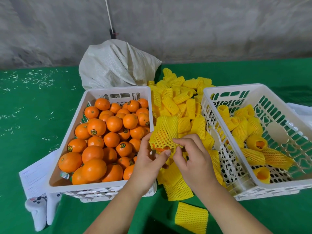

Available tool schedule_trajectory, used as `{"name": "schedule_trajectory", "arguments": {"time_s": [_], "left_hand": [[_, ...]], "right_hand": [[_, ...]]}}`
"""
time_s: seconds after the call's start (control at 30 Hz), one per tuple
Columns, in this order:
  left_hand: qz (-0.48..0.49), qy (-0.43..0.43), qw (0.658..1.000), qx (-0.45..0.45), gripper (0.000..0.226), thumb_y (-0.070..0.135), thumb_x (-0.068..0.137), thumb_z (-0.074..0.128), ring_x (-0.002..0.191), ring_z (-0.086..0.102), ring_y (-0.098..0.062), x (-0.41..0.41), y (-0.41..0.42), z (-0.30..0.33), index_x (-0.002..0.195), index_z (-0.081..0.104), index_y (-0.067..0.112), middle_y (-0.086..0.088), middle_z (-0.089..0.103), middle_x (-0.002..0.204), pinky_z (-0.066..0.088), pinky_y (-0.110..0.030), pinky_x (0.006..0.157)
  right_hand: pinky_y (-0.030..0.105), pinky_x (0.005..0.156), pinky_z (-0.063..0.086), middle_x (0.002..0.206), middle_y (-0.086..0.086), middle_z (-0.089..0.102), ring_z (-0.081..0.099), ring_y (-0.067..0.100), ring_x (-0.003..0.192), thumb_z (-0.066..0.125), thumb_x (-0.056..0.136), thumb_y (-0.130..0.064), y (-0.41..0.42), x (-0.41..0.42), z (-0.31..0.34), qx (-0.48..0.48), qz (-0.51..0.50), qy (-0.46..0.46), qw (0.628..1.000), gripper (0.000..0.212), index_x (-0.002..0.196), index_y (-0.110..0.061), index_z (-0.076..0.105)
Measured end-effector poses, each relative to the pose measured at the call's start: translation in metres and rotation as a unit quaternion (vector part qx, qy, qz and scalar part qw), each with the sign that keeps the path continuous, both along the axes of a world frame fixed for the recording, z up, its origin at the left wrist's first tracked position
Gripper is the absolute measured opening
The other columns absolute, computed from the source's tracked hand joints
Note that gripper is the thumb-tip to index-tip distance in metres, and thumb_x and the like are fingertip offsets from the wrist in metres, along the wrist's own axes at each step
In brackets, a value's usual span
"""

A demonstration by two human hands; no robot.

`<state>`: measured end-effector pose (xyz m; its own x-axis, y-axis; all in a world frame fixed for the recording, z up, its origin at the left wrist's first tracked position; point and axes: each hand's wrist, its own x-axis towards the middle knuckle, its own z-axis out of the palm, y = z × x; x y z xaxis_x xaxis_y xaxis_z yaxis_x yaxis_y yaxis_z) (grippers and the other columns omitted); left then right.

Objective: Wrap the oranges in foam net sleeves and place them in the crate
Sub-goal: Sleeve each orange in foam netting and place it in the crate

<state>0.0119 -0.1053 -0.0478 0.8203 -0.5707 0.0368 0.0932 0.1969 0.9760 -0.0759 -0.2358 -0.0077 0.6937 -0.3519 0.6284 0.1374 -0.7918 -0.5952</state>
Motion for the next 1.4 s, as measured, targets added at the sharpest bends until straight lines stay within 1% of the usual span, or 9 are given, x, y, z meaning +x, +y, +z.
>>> {"name": "schedule_trajectory", "arguments": {"time_s": [0.13,0.4,0.53,0.63,0.8,0.97,1.07,1.23,1.4], "left_hand": [[0.066,0.012,0.998,-0.014,0.058,0.008,0.081,0.083,0.097,0.072,-0.02,0.002,-0.002,-0.006,0.125,0.058,0.036,-0.007,0.074,0.111,0.06,-0.032,0.077],[0.063,0.042,0.997,0.008,0.057,0.056,0.068,0.093,0.099,0.071,-0.024,0.001,-0.002,0.001,0.114,0.06,0.044,-0.001,0.073,0.107,0.061,-0.046,0.077],[0.058,0.082,0.994,-0.037,0.041,0.035,0.079,0.082,0.086,0.073,-0.013,-0.002,-0.003,0.006,0.114,0.061,0.036,0.003,0.075,0.098,0.059,-0.027,0.068],[0.061,0.039,0.997,-0.007,0.05,0.029,0.082,0.078,0.092,0.071,-0.011,-0.002,-0.001,0.009,0.124,0.053,0.023,0.009,0.074,0.099,0.059,-0.026,0.074],[0.026,-0.059,0.997,0.039,0.06,0.032,0.08,0.083,0.096,0.069,-0.002,-0.007,0.0,0.012,0.129,0.051,0.02,0.015,0.071,0.11,0.056,-0.021,0.076],[-0.004,-0.092,0.995,0.035,0.039,0.024,0.107,0.061,0.133,0.061,-0.018,-0.006,0.004,0.005,0.146,0.061,0.021,0.005,0.067,0.141,0.053,-0.032,0.106],[0.058,-0.115,0.99,0.063,0.031,0.019,0.106,0.057,0.117,0.068,-0.018,-0.006,0.004,0.0,0.132,0.073,0.024,0.002,0.073,0.121,0.054,-0.026,0.097],[0.082,-0.278,0.946,0.144,0.026,0.013,0.099,0.07,0.093,0.064,-0.014,-0.016,-0.002,-0.005,0.112,0.072,0.036,0.015,0.062,0.101,0.048,-0.018,0.079],[0.05,-0.283,0.945,0.154,0.013,0.03,0.103,0.062,0.101,0.065,-0.012,-0.006,0.004,0.0,0.113,0.069,0.036,0.015,0.064,0.107,0.049,-0.016,0.081]], "right_hand": [[0.022,0.075,0.049,0.104,0.002,0.057,0.06,0.018,0.093,0.059,0.092,-0.013,0.014,-0.007,-0.003,-0.039,0.047,0.001,0.998,0.017,0.104,-0.008,0.07],[0.022,0.083,0.049,0.12,-0.004,0.054,0.057,0.014,0.107,0.051,0.091,-0.019,0.005,-0.003,-0.005,0.038,0.027,0.042,0.998,0.032,0.122,-0.017,0.06],[0.029,0.073,0.057,0.106,0.006,0.062,0.066,0.021,0.094,0.055,0.093,-0.016,0.01,-0.005,-0.013,-0.011,0.027,0.021,0.999,0.023,0.109,-0.005,0.069],[0.026,0.076,0.051,0.102,-0.005,0.058,0.061,0.013,0.092,0.059,0.094,-0.026,0.02,-0.014,-0.013,0.081,0.058,0.053,0.994,0.016,0.106,-0.016,0.063],[0.016,0.077,0.053,0.108,-0.029,0.065,0.065,-0.003,0.1,0.058,0.078,-0.074,0.024,-0.01,0.014,0.512,0.095,0.135,0.843,0.044,0.118,-0.058,0.05],[0.024,0.085,0.051,0.125,-0.021,0.069,0.067,-0.001,0.111,0.076,0.071,-0.054,0.024,-0.008,0.016,0.602,0.105,0.143,0.778,0.063,0.129,-0.049,0.053],[0.027,0.084,0.046,0.123,-0.025,0.069,0.067,-0.001,0.112,0.08,0.069,-0.057,0.021,-0.011,0.012,0.624,0.106,0.144,0.761,0.065,0.128,-0.053,0.051],[0.031,0.072,0.054,0.128,0.005,0.07,0.071,0.02,0.095,0.087,0.07,-0.045,-0.009,-0.012,0.009,0.659,0.057,0.088,0.745,0.08,0.139,-0.03,0.051],[0.033,0.07,0.051,0.136,0.013,0.061,0.059,0.017,0.079,0.081,0.079,-0.055,-0.102,-0.02,0.007,0.671,-0.077,0.076,0.734,0.07,0.138,-0.03,0.053]]}}
